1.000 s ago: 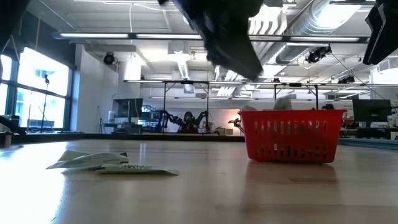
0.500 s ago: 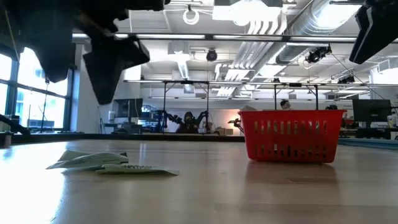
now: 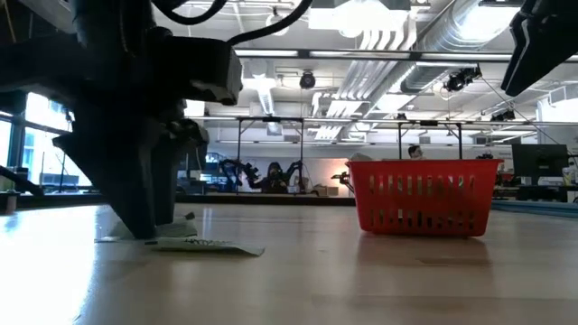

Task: Pick and place items into bin
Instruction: Put the left light green stevia packet into the red bin, then put the light green stevia packet into the red bin

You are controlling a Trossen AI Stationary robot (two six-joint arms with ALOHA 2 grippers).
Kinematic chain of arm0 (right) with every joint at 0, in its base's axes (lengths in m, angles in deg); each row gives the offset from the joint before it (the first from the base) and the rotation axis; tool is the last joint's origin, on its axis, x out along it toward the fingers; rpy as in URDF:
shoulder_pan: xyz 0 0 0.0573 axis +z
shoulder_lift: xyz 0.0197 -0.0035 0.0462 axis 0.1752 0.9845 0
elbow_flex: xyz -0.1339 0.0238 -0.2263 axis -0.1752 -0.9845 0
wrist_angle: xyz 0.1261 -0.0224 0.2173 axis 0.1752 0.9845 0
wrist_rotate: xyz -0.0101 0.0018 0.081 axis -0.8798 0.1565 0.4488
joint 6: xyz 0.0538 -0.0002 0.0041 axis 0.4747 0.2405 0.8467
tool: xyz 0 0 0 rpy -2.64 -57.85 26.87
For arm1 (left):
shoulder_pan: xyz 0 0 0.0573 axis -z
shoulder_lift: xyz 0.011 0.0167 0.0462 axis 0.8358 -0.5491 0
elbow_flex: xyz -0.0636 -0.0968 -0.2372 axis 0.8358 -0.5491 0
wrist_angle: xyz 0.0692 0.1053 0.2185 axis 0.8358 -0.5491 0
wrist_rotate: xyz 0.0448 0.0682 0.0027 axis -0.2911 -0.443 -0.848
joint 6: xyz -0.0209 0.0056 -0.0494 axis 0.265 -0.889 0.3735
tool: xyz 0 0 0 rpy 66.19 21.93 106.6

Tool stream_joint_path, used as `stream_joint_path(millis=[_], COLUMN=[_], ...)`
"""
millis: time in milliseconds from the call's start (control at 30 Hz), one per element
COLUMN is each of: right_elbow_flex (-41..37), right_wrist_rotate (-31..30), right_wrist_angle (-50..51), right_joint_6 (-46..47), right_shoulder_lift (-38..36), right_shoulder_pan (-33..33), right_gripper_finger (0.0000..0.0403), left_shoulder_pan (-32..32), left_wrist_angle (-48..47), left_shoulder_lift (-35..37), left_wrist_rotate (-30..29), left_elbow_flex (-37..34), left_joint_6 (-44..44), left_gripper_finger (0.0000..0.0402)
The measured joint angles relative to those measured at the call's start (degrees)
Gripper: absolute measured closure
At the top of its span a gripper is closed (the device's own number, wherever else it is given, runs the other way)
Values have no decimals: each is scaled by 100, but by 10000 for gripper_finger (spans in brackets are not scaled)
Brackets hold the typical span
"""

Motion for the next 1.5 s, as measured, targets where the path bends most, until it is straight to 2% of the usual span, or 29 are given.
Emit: stream_joint_path(millis=[100,167,267,433,600,700,800,900,1100,1233,1367,1500], right_elbow_flex=[0,0,0,0,-1,0,0,0,0,0,0,0], right_wrist_rotate=[-7,-2,26,231,247,90,30,20,-38,-44,-34,22], right_wrist_angle=[58,131,160,166,196,196,195,198,219,226,232,285], right_joint_6=[0,0,3,87,214,320,341,343,302,275,249,240], right_shoulder_lift=[0,0,0,0,0,0,0,0,0,0,0,-1], right_shoulder_pan=[-59,-96,-138,-144,-92,-90,-90,-90,-90,-90,-90,-90], right_gripper_finger=[144,144,144,144,144,144,144,144,144,144,144,144], left_shoulder_pan=[-254,-572,-1239,-2171,-2597,-2608,-2588,-2491,-2378,-2332,-2281,-2225], left_wrist_angle=[-1,-19,-312,-979,-521,-137,255,363,398,161,-134,-362], left_shoulder_lift=[21,79,103,152,69,-194,-473,-727,-954,-819,-465,-230], left_wrist_rotate=[-23,26,19,72,1175,1850,2247,2234,1469,1027,949,1108], left_elbow_flex=[9,58,395,1782,2959,3147,3147,3156,3153,3145,3462,4132], left_joint_6=[-563,-865,-1471,-2087,-2518,-2167,-1670,-1470,-725,-536,-755,-787], left_gripper_finger=[354,380,368,381,369,363,360,359,356,318,233,141])
